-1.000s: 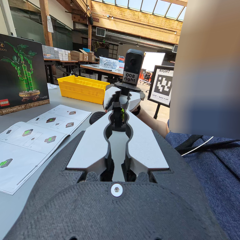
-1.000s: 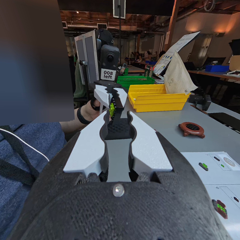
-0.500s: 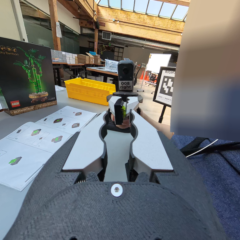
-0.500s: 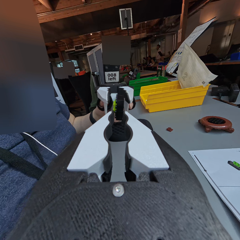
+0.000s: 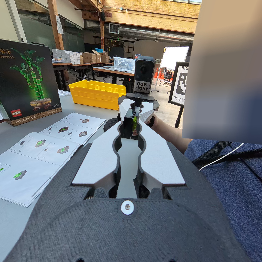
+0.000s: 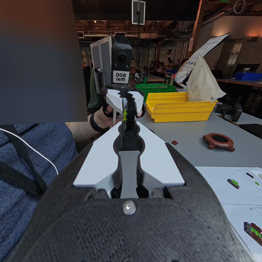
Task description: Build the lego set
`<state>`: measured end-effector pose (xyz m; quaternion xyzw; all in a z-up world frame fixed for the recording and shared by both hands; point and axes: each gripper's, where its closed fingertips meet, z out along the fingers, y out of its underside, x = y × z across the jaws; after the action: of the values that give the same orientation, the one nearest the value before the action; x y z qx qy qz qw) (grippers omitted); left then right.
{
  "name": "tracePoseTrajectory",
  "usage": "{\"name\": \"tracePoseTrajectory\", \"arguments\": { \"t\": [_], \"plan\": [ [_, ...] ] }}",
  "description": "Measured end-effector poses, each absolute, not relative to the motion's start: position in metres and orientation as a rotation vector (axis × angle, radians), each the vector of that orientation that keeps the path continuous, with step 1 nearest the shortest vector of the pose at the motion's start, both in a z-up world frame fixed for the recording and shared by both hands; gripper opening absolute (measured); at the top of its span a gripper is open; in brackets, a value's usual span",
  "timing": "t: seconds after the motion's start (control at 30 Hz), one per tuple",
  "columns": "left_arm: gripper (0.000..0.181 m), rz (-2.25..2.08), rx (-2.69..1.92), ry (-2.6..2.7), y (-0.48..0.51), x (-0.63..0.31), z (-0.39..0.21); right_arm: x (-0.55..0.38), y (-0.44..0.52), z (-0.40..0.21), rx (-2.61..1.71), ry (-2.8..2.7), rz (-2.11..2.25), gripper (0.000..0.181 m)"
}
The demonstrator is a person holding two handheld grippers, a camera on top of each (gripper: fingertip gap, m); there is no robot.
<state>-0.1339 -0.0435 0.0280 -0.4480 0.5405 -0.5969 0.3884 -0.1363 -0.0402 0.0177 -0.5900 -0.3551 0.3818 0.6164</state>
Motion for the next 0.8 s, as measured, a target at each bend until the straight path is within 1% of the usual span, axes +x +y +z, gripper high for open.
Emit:
{"name": "tracePoseTrajectory", "arguments": {
  "t": [0.4, 0.47, 0.5, 0.6, 0.63, 0.67, 0.8],
  "plan": [
    [0.013, -1.415, -1.071, 1.405, -0.047, -0.136, 0.029, -0.138, -0.042, 0.018, -1.335, -0.826, 0.888, 0.013],
    [0.013, -1.406, -1.076, 1.392, -0.044, -0.136, 0.029, -0.139, -0.044, 0.021, -1.316, -0.827, 0.879, 0.024],
    [0.014, -1.401, -1.076, 1.399, -0.045, -0.136, 0.028, -0.139, -0.045, 0.024, -1.303, -0.828, 0.883, 0.026],
    [0.014, -1.414, -1.067, 1.424, -0.049, -0.136, 0.026, -0.137, -0.044, 0.029, -1.301, -0.812, 0.867, 0.025],
    [0.014, -1.41, -1.068, 1.427, -0.05, -0.135, 0.026, -0.137, -0.043, 0.03, -1.303, -0.815, 0.858, 0.023],
    [0.014, -1.402, -1.071, 1.429, -0.049, -0.134, 0.025, -0.137, -0.044, 0.03, -1.303, -0.829, 0.854, 0.016],
    [0.014, -1.415, -1.081, 1.419, -0.049, -0.134, 0.025, -0.137, -0.044, 0.03, -1.319, -0.848, 0.844, 0.015]
  ]
}}
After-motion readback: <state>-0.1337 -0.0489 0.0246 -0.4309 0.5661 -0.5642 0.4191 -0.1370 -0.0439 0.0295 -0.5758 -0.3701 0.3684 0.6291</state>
